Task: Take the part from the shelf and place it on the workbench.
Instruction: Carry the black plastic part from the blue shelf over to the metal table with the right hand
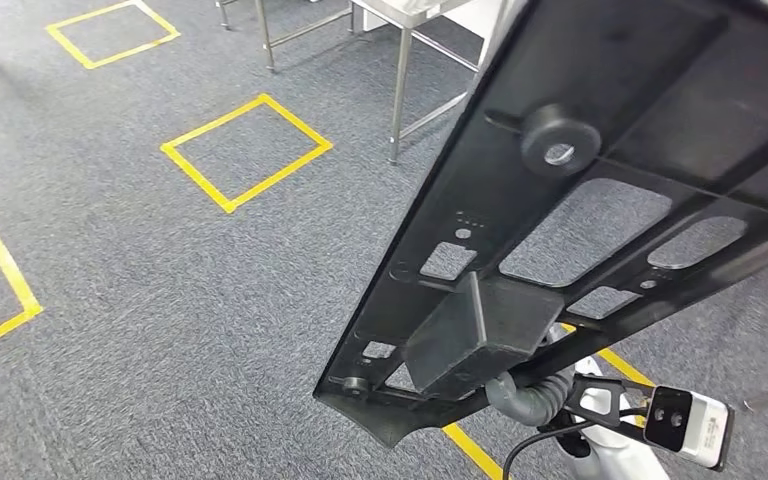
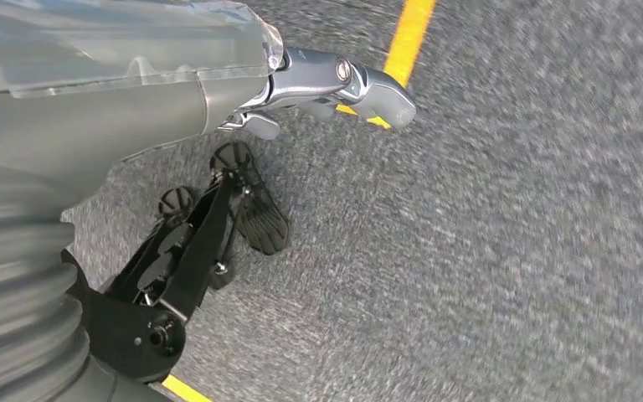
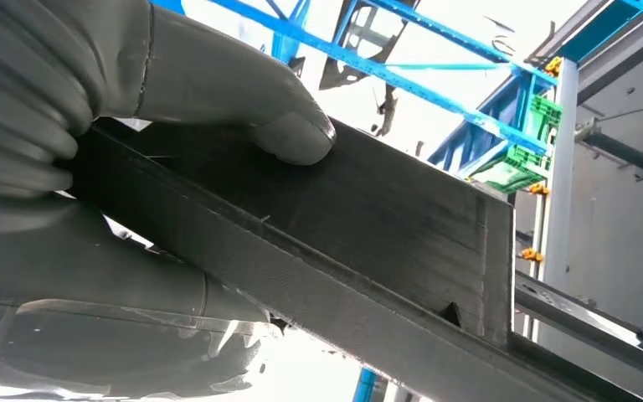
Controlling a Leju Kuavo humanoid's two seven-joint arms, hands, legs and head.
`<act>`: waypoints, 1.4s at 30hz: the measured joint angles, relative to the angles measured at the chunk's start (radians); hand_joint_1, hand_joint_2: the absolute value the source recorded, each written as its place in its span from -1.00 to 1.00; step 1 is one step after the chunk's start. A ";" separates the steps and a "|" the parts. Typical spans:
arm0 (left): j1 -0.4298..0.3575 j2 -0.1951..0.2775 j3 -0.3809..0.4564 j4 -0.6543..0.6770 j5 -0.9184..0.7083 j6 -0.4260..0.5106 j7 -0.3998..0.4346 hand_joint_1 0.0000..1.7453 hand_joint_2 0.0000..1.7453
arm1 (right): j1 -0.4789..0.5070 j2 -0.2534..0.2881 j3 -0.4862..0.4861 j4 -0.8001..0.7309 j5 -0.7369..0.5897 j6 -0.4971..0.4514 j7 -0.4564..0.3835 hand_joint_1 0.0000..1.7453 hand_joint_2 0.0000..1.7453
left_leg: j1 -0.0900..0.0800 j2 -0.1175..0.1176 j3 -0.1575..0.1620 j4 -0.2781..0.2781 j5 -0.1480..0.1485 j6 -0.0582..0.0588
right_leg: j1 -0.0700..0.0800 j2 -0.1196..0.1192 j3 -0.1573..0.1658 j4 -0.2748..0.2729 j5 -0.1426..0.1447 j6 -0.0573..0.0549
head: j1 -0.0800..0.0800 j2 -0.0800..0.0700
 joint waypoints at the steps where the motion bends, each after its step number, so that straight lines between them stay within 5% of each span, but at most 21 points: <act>1: 0.002 0.000 0.000 0.000 0.000 0.001 -0.002 -1.00 1.00 | 0.005 -0.003 -0.010 -0.001 -0.004 0.009 0.000 1.00 1.00 | -0.002 0.010 0.001 -0.002 -0.001 0.003 | -0.001 -0.025 -0.033 0.063 -0.030 0.005 | 0.000 0.000; 3: 0.005 0.000 0.000 0.000 0.000 0.004 -0.004 -1.00 1.00 | 0.021 -0.008 -0.028 -0.002 -0.010 0.026 0.000 1.00 1.00 | -0.005 0.033 0.002 -0.002 -0.003 0.006 | -0.004 -0.044 -0.087 0.167 -0.063 0.009 | 0.000 0.000; 4: 0.005 0.000 0.000 0.000 0.000 0.005 -0.005 -1.00 1.00 | 0.029 -0.009 -0.036 -0.003 -0.011 0.033 0.000 1.00 1.00 | -0.006 0.043 0.003 -0.002 -0.005 0.007 | -0.004 -0.047 -0.092 0.172 -0.053 0.009 | 0.000 0.000; 7: 0.003 0.000 0.000 0.000 0.000 0.006 -0.005 -1.00 1.00 | 0.038 -0.012 -0.053 -0.006 -0.008 0.044 0.000 1.00 1.00 | -0.008 0.073 0.014 -0.003 -0.012 0.003 | 0.005 -0.083 -0.009 0.009 0.033 -0.006 | 0.000 0.000; 10: 0.001 -0.002 0.000 0.000 0.000 0.006 -0.006 -1.00 1.00 | 0.038 -0.013 -0.064 -0.013 -0.007 0.048 0.000 1.00 1.00 | -0.012 0.099 0.024 -0.006 -0.020 -0.009 | 0.024 -0.127 0.045 -0.101 0.059 -0.029 | 0.000 0.000; 12: -0.001 -0.003 0.000 0.000 0.000 0.003 -0.007 -1.00 1.00 | 0.038 -0.013 -0.068 -0.014 -0.007 0.052 0.000 1.00 1.00 | -0.014 0.119 0.031 -0.010 -0.024 -0.019 | 0.022 -0.103 0.046 -0.108 0.063 -0.036 | 0.000 0.000; 14: -0.004 -0.003 0.000 0.000 0.000 0.001 -0.008 -1.00 1.00 | 0.038 -0.014 -0.070 -0.017 -0.007 0.054 -0.001 1.00 1.00 | -0.013 0.099 0.030 0.011 -0.042 -0.028 | 0.015 -0.081 0.056 -0.123 0.070 -0.043 | 0.000 0.000; 17: -0.001 -0.003 0.000 0.000 -0.001 -0.002 -0.009 -1.00 1.00 | 0.034 -0.014 -0.071 -0.019 -0.007 0.055 -0.001 1.00 1.00 | -0.011 0.026 -0.048 0.178 -0.123 -0.034 | 0.009 -0.050 0.065 -0.131 0.073 -0.052 | 0.000 0.000; 19: 0.002 -0.003 0.000 0.000 -0.001 -0.002 -0.008 -1.00 1.00 | 0.035 -0.014 -0.071 -0.017 -0.008 0.054 0.000 1.00 1.00 | -0.010 0.015 -0.103 0.272 -0.146 -0.036 | 0.009 -0.024 0.066 -0.129 0.072 -0.054 | 0.000 0.000; 21: 0.003 -0.002 0.000 0.000 0.000 -0.002 -0.007 -1.00 1.00 | 0.031 -0.014 -0.071 -0.013 -0.012 0.053 0.000 1.00 1.00 | -0.010 0.012 -0.095 0.228 -0.095 -0.036 | 0.007 0.002 0.067 -0.123 0.069 -0.051 | 0.000 0.000; 24: 0.002 -0.002 0.000 0.000 -0.001 -0.004 -0.006 -1.00 1.00 | 0.012 -0.016 -0.071 -0.003 -0.031 0.051 0.000 1.00 1.00 | -0.006 -0.023 -0.014 0.038 -0.007 -0.031 | 0.005 0.036 0.062 -0.103 0.057 -0.036 | 0.000 0.000; 27: -0.001 -0.001 0.001 0.000 -0.001 -0.006 -0.008 -1.00 1.00 | -0.001 -0.023 -0.071 0.006 -0.050 0.044 0.000 1.00 1.00 | -0.009 -0.025 0.002 0.002 -0.002 -0.012 | 0.003 0.057 0.053 -0.099 0.056 -0.021 | 0.000 0.000; 30: -0.002 -0.001 0.002 0.000 0.000 -0.008 -0.010 -1.00 1.00 | -0.010 -0.037 -0.070 0.010 -0.060 0.034 0.000 1.00 1.00 | -0.005 -0.002 0.005 -0.008 0.004 0.005 | 0.003 0.015 0.034 -0.058 0.029 -0.007 | 0.000 0.000; 33: 0.003 0.002 0.005 0.000 0.000 -0.009 -0.013 -1.00 1.00 | -0.020 -0.044 -0.066 0.017 -0.060 0.025 0.000 1.00 1.00 | -0.006 0.025 0.006 -0.010 0.002 0.012 | -0.002 -0.040 -0.053 0.114 -0.050 0.007 | 0.000 0.000; 35: 0.003 0.002 0.008 0.000 0.000 -0.010 -0.013 -1.00 1.00 | -0.021 -0.044 -0.056 0.022 -0.058 0.011 0.000 1.00 1.00 | -0.007 0.045 0.008 -0.010 -0.002 0.012 | -0.005 -0.048 -0.085 0.167 -0.053 0.009 | 0.000 0.000; 37: 0.003 0.002 0.009 0.000 0.000 -0.010 -0.012 -1.00 1.00 | -0.025 -0.044 -0.040 0.025 -0.051 -0.006 0.000 1.00 1.00 | -0.008 0.065 0.015 -0.010 -0.007 0.009 | -0.004 -0.063 -0.041 0.073 0.012 0.002 | 0.000 0.000; 39: 0.002 0.002 0.010 0.000 0.000 -0.010 -0.012 -1.00 1.00 | -0.035 -0.044 -0.020 0.026 -0.042 -0.023 0.000 1.00 1.00 | -0.010 0.084 0.024 -0.010 -0.013 0.002 | 0.007 -0.105 0.025 -0.058 0.062 -0.012 | 0.000 0.000; 41: 0.002 0.001 0.011 0.000 0.000 -0.009 -0.012 -1.00 1.00 | -0.044 -0.043 -0.002 0.027 -0.034 -0.035 0.000 1.00 1.00 | -0.012 0.102 0.030 -0.012 -0.018 -0.008 | 0.019 -0.124 0.046 -0.106 0.066 -0.025 | 0.000 0.000; 42: 0.001 0.000 0.011 0.000 0.000 -0.009 -0.011 -1.00 1.00 | -0.046 -0.042 0.006 0.028 -0.031 -0.040 0.000 1.00 1.00 | -0.012 0.112 0.033 -0.015 -0.020 -0.013 | 0.021 -0.113 0.044 -0.108 0.067 -0.029 | 0.000 0.000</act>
